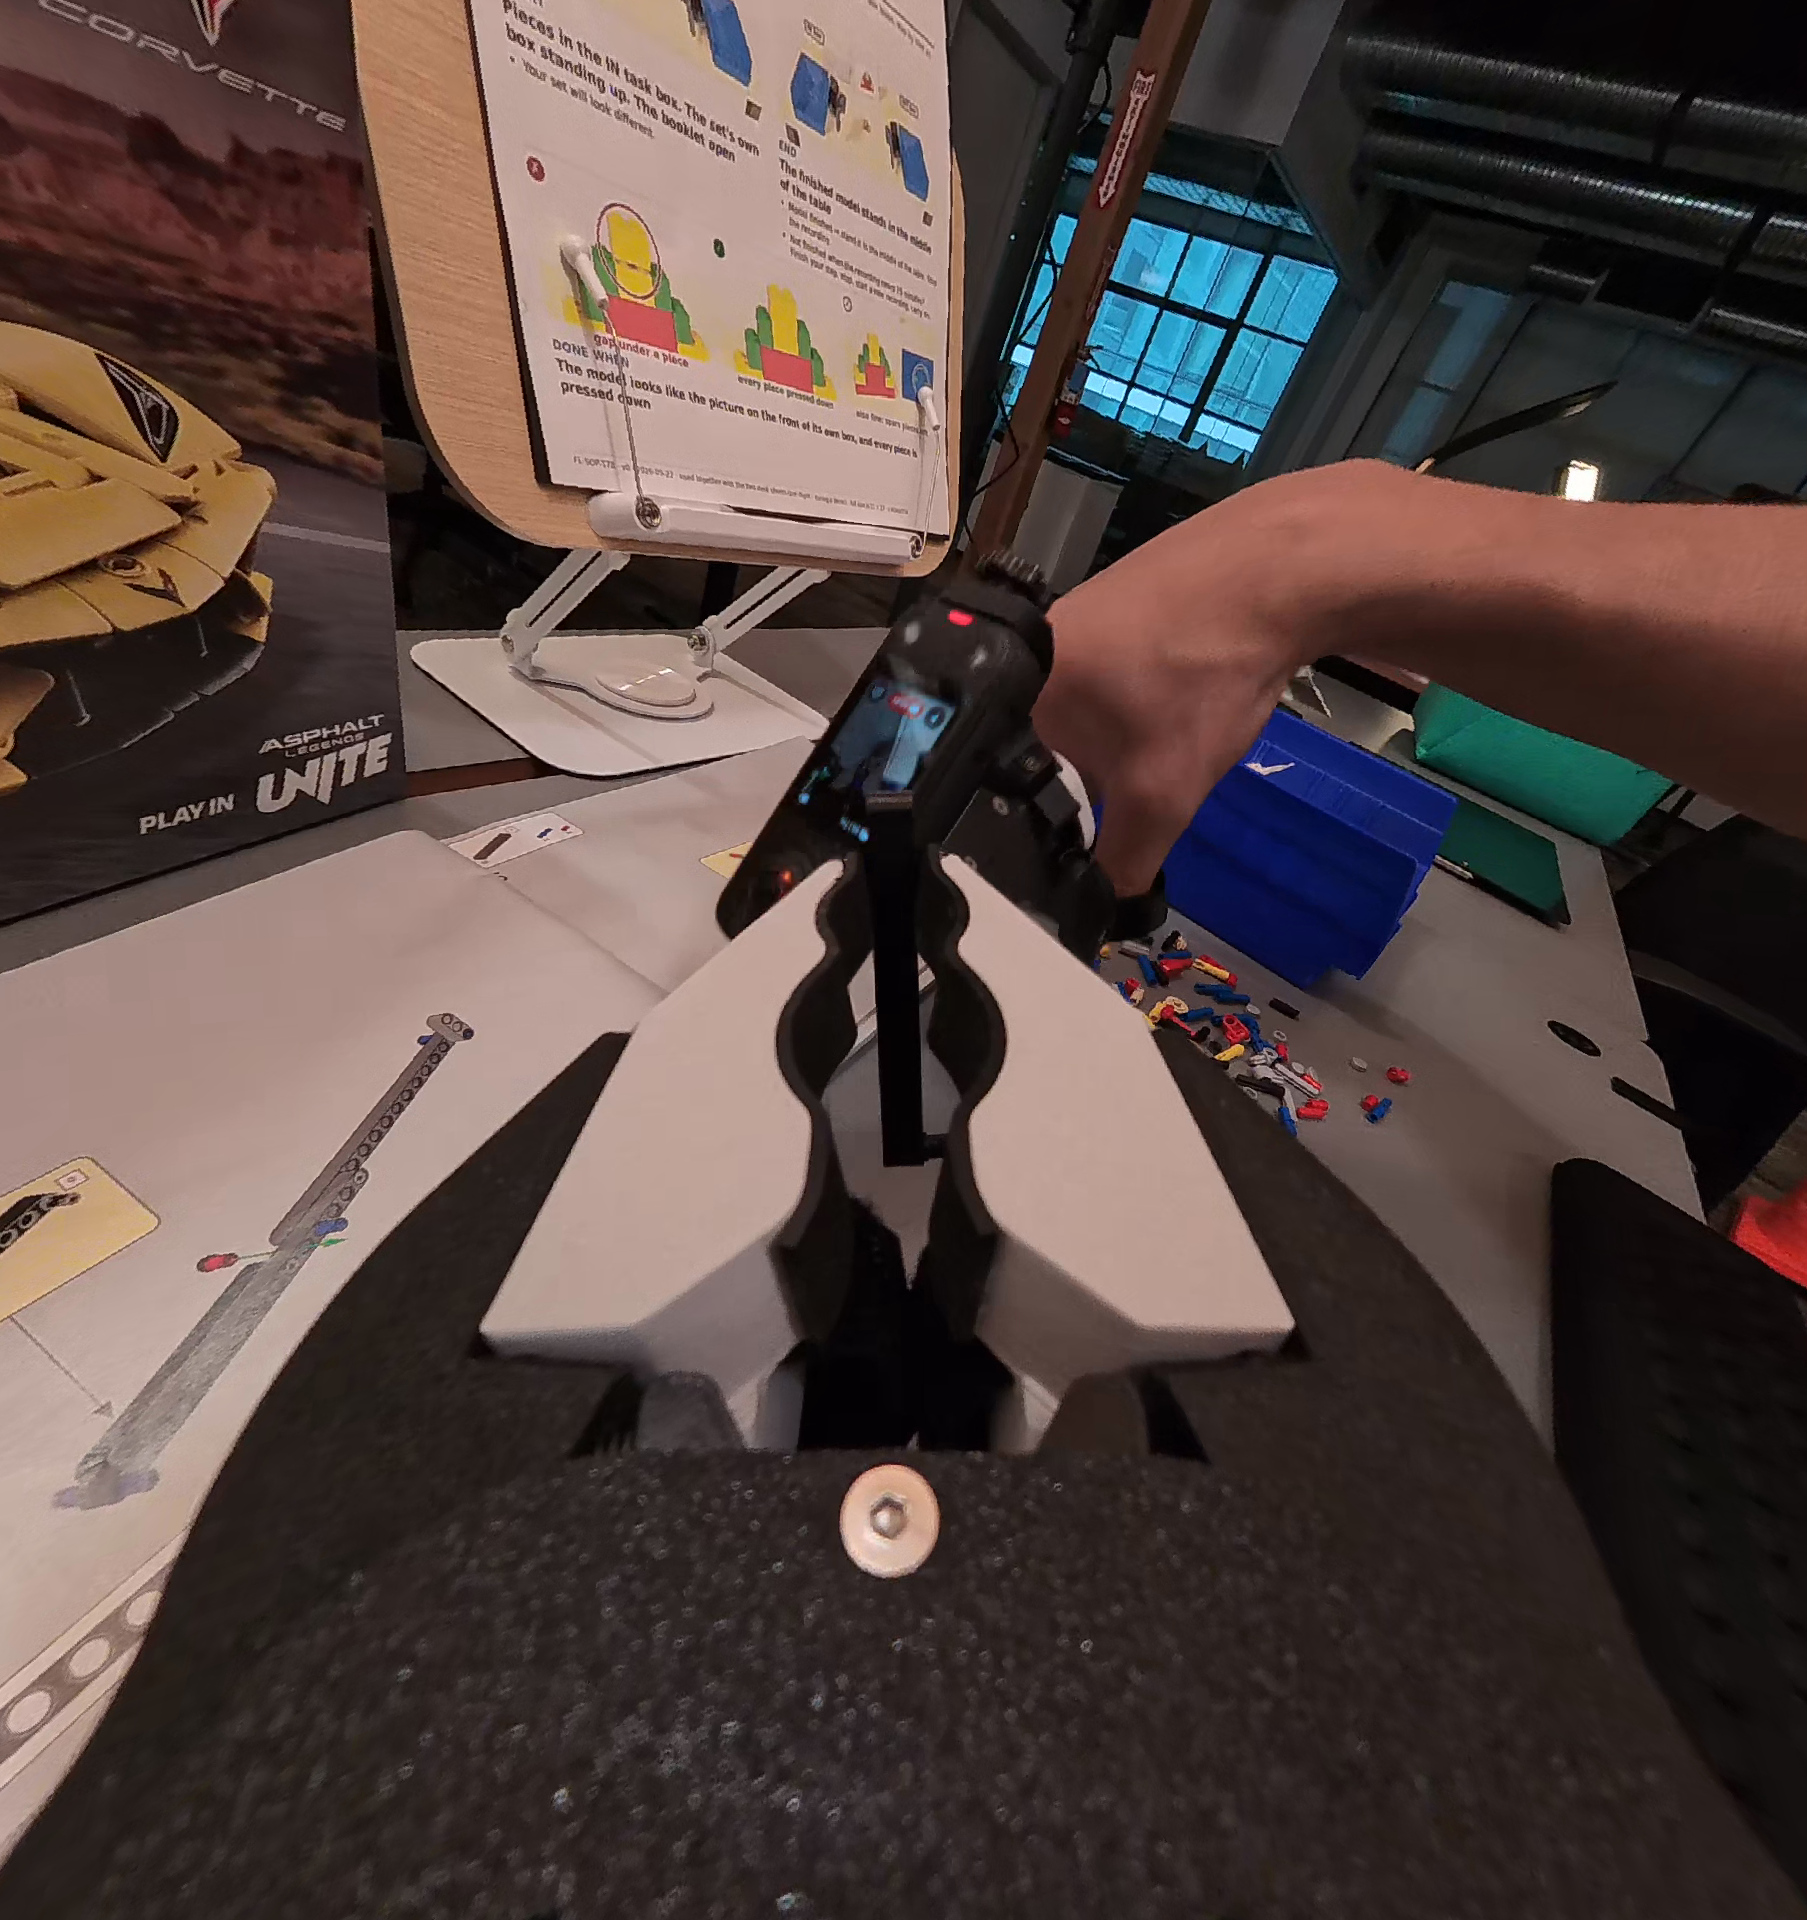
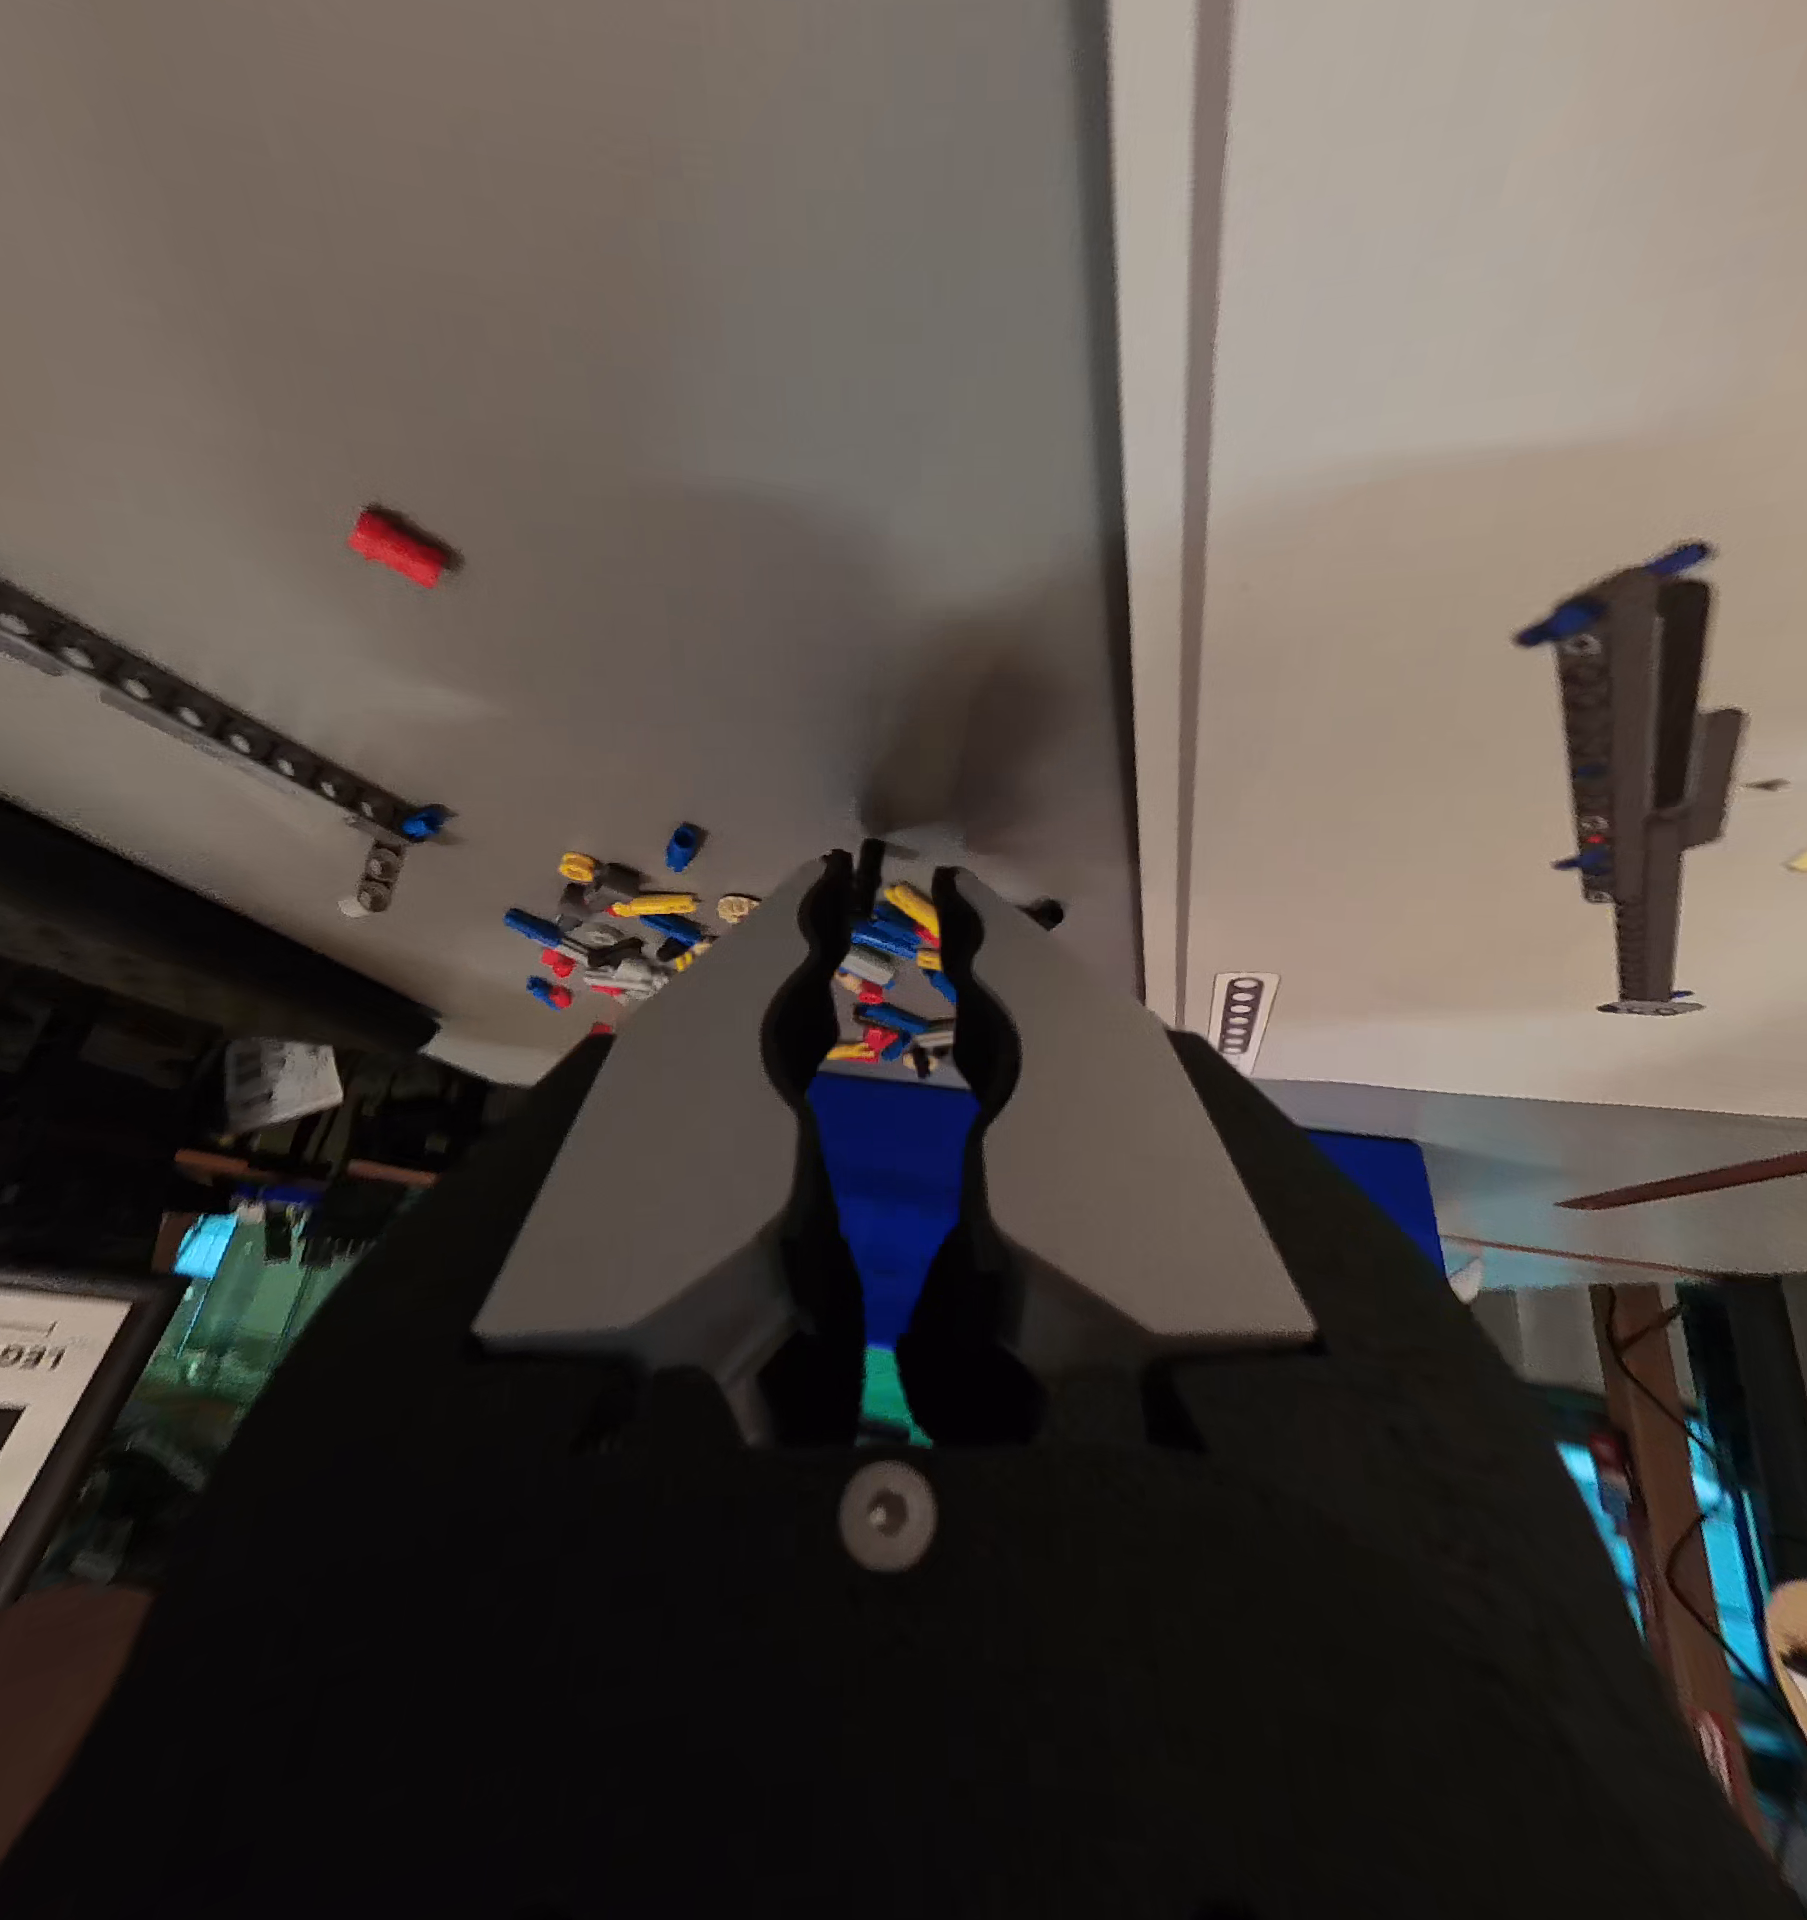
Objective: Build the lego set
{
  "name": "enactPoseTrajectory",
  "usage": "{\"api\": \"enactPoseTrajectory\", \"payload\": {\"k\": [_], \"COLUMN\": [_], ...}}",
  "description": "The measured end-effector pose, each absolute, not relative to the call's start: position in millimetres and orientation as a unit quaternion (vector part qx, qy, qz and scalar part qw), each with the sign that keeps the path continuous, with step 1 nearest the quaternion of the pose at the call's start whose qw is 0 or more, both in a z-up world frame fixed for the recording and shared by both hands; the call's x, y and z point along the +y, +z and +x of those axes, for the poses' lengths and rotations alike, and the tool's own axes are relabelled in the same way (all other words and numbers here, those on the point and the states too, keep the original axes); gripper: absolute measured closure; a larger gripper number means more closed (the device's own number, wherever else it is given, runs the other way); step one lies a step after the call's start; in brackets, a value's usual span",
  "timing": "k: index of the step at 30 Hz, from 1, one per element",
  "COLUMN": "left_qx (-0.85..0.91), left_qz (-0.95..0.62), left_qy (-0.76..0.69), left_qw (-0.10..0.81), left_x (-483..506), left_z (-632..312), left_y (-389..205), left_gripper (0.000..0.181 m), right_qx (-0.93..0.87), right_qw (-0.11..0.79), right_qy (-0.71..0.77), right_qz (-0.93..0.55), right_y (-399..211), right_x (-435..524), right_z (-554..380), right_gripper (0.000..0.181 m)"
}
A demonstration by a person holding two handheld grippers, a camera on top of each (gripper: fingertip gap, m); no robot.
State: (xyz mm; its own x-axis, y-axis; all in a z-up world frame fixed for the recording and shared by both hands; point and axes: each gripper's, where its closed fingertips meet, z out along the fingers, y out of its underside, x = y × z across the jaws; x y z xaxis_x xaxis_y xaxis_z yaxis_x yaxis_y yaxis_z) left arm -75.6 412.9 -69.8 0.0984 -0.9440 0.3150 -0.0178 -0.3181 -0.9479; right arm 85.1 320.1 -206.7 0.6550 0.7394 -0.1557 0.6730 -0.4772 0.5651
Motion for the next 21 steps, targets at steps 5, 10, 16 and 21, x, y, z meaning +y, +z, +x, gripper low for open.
{"api": "enactPoseTrajectory", "payload": {"k": [5, 10, 16, 21], "left_qx": [0.394, 0.388, 0.394, 0.398], "left_qz": [-0.604, -0.604, -0.604, -0.607], "left_qy": [-0.542, -0.551, -0.553, -0.551], "left_qw": [0.432, 0.424, 0.417, 0.411], "left_x": [415.0, 415.8, 410.6, 409.4], "left_z": [-78.2, -77.5, -74.5, -72.6], "left_y": [-67.5, -67.0, -69.8, -74.4], "left_gripper": [0.176, 0.175, 0.175, 0.175], "right_qx": [0.389, 0.323, 0.307, 0.309], "right_qw": [0.088, -0.164, -0.241, -0.222], "right_qy": [-0.005, -0.090, -0.038, -0.063], "right_qz": [0.917, 0.928, 0.920, 0.923], "right_y": [-180.7, -171.2, -189.5, -197.4], "right_x": [338.1, 326.7, 310.6, 311.6], "right_z": [78.3, 80.0, 87.0, 80.6], "right_gripper": [0.166, 0.151, 0.158, 0.158]}}
